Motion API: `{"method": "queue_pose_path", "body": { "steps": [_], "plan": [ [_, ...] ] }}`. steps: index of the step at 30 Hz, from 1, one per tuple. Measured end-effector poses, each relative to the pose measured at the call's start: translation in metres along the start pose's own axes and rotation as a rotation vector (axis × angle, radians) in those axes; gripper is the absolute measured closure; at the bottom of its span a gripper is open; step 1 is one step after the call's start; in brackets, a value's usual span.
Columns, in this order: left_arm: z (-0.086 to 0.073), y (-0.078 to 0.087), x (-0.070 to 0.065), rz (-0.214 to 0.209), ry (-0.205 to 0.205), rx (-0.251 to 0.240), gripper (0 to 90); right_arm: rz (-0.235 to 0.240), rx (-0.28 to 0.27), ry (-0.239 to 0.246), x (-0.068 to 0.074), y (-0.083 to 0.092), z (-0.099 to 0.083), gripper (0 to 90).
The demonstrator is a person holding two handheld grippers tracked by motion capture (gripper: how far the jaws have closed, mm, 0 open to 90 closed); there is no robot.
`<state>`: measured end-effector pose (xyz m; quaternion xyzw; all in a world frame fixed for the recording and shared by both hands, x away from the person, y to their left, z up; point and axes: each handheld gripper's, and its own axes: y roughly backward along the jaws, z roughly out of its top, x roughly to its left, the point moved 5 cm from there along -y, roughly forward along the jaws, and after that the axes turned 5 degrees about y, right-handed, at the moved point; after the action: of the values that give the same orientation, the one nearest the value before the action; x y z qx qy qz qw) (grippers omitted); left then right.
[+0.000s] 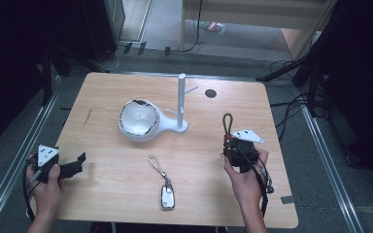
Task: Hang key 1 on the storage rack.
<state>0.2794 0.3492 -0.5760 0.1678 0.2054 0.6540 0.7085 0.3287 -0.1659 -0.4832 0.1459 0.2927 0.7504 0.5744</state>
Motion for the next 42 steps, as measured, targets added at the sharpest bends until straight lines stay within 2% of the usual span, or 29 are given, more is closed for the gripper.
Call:
{"method": "queue_pose_path", "body": {
  "steps": [3,7,10,12,14,16,19,23,27,30,34,42],
  "plan": [
    [0.0,0.0,0.0,0.002,0.003,0.001,4.2,0.016,-0.034,0.007,-0.003,0.004,0.005,72.2],
    [0.0,0.001,0.0,0.002,0.004,0.0,4.1,0.051,-0.095,-0.012,-0.005,0.007,0.011,72.2],
    [0.0,0.001,0.0,0.001,0.0,-0.008,4.2,0.042,-0.135,0.002,-0.005,0.011,0.016,72.1],
    [0.0,0.001,0.0,0.0,0.002,-0.01,4.2,0.027,-0.175,0.032,-0.005,0.015,0.022,72.1],
    [0.0,0.002,0.0,0.001,0.003,-0.01,4.2,0.018,-0.19,0.049,-0.004,0.017,0.025,71.9],
    [0.0,0.002,0.0,0.0,0.0,-0.017,4.2,0.023,-0.219,0.042,-0.003,0.019,0.03,71.9],
    [0.0,0.002,0.0,0.0,0.001,-0.015,4.2,0.076,-0.264,0.003,0.0,0.02,0.04,71.9],
    [0.0,0.001,0.0,0.002,0.002,-0.016,4.2,0.127,-0.299,0.004,0.007,0.017,0.052,71.3],
    [0.001,0.0,0.0,0.003,0.004,-0.011,3.9,0.141,-0.301,0.011,0.013,0.011,0.06,71.3],
    [0.001,0.0,0.001,0.0,0.012,-0.011,3.9,0.178,-0.309,0.001,0.016,0.007,0.065,71.3],
    [0.001,0.0,0.001,-0.002,0.019,-0.013,3.9,0.215,-0.311,0.013,0.021,0.0,0.068,71.3],
    [0.001,-0.001,0.002,-0.002,0.018,-0.009,3.9,0.274,-0.318,-0.021,0.023,-0.009,0.072,71.2]
  ]
}}
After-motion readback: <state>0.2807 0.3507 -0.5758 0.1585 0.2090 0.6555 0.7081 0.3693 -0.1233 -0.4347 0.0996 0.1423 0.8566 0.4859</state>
